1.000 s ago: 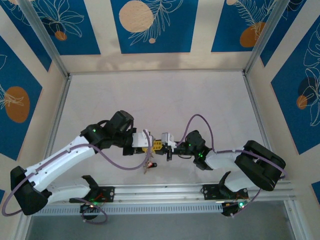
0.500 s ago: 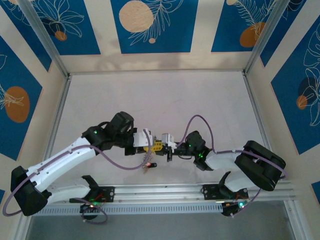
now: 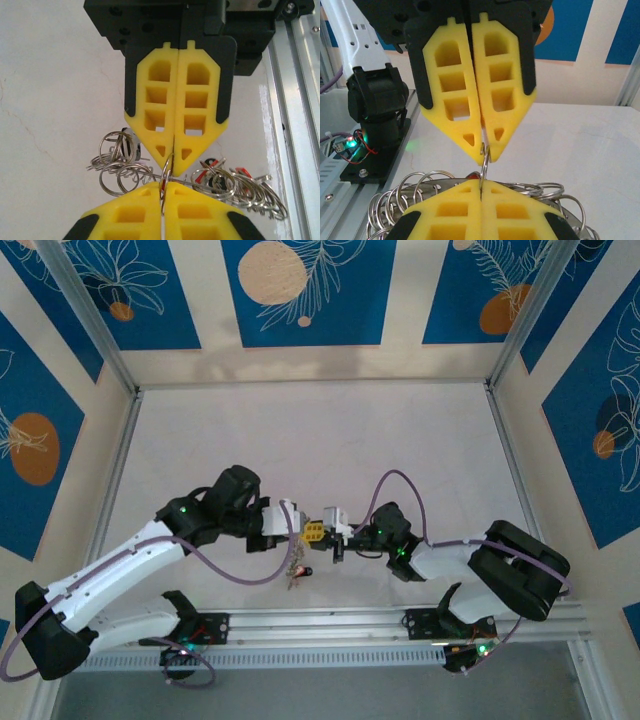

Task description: Put the keys on the keyring

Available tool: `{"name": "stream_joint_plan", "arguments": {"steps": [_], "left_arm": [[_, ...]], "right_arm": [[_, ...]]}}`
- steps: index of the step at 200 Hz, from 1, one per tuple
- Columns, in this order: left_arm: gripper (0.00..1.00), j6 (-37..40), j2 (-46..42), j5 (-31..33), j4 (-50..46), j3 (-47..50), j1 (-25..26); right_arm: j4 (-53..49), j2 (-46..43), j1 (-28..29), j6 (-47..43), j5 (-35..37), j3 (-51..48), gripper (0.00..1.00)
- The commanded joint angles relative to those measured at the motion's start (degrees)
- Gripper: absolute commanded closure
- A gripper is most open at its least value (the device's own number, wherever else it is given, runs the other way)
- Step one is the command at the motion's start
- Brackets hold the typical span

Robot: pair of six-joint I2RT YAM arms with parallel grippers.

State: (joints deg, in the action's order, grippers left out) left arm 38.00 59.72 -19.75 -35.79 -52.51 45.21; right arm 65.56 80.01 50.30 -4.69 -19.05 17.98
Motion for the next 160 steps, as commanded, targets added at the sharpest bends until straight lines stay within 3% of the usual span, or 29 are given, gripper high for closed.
{"name": "stream_joint_plan", "arguments": {"steps": [1, 29, 50, 74, 102, 160], "left_arm": [[0.99, 0.8, 0.22, -3.07, -0.72, 0.18, -0.95], [1.0, 1.63, 0.69, -4.01, -2.4, -1.41, -1.14], [1.0, 2.1, 2.3, -2.36, -5.84, -4.77, -1.11], [1.0, 4.19, 6.23, 0.63, -14.46, -11.41, -1.06], [1.0, 6.29, 10.52, 3.24, -22.16, -17.44, -0.74], [1.0, 8.04, 12.61, 1.7, -21.8, -18.28, 0.11]], "right_arm": [[3.3, 0.06, 0.58, -1.48, 0.28, 2.21, 1.0], [1.9, 0.13, 0.67, -1.93, 1.08, 2.61, 1.0], [-4.26, -1.07, 0.62, -2.24, 2.93, 4.06, 0.85], [-11.03, -2.84, 0.54, -2.6, 2.53, 5.81, 0.78], [-13.77, -3.58, 0.4, -2.5, 1.71, 6.67, 0.77], [-13.28, -0.88, 0.22, 0.14, 0.58, 8.72, 0.82]]}}
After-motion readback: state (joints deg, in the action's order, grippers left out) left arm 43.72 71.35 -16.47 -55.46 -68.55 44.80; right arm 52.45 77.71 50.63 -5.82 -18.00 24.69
